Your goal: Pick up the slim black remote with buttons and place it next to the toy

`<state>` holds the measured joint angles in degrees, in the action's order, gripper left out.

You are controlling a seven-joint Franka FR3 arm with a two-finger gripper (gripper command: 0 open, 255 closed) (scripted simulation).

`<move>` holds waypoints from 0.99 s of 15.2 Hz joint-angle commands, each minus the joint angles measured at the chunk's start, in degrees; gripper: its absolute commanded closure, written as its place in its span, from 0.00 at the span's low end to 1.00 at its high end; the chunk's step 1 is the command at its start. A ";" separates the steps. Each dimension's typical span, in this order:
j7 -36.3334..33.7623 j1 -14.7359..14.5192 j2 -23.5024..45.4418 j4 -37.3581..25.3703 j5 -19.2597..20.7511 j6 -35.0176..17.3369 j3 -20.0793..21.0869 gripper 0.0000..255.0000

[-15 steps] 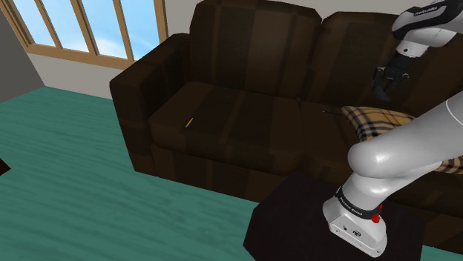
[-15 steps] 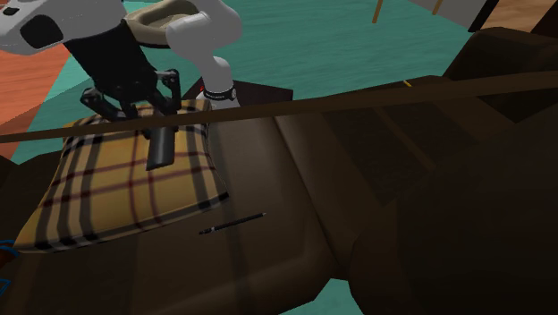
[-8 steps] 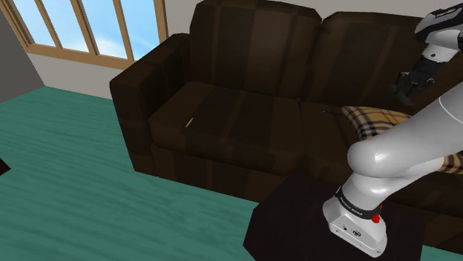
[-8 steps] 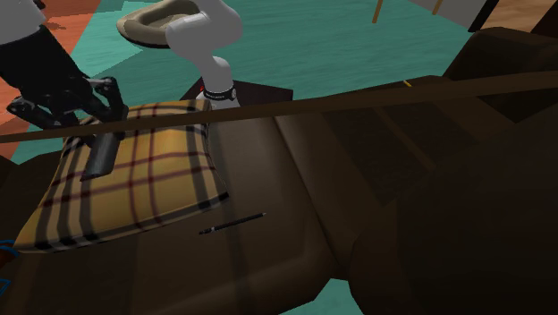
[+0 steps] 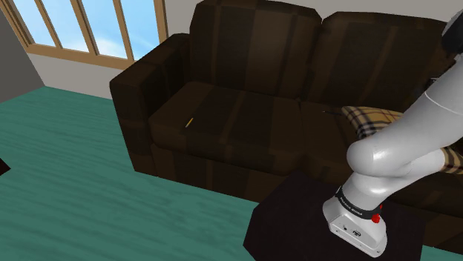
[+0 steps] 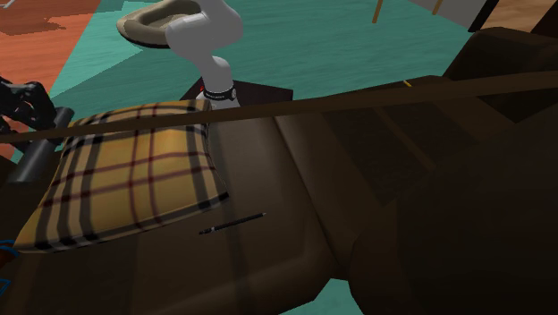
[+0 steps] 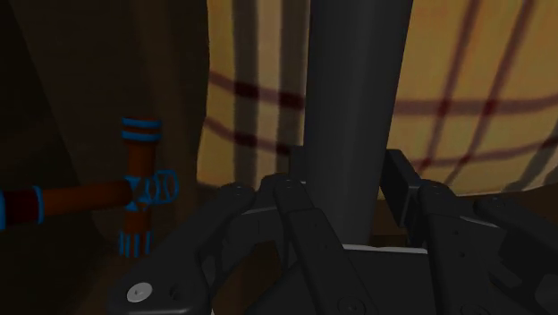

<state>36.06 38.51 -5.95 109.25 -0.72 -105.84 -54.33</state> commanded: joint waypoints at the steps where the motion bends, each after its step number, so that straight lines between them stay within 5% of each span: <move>1: 5.46 0.96 4.61 -3.41 -3.80 1.01 -3.17 1.00; 5: 16.10 6.83 15.18 -10.58 -13.01 4.07 -6.36 1.00; 12: 28.94 25.72 31.88 -27.37 -25.94 12.23 -3.01 1.00; 15: 29.83 26.91 33.03 -27.32 -26.74 11.41 -2.47 1.00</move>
<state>65.55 65.19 26.79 81.63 -27.20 -93.94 -56.94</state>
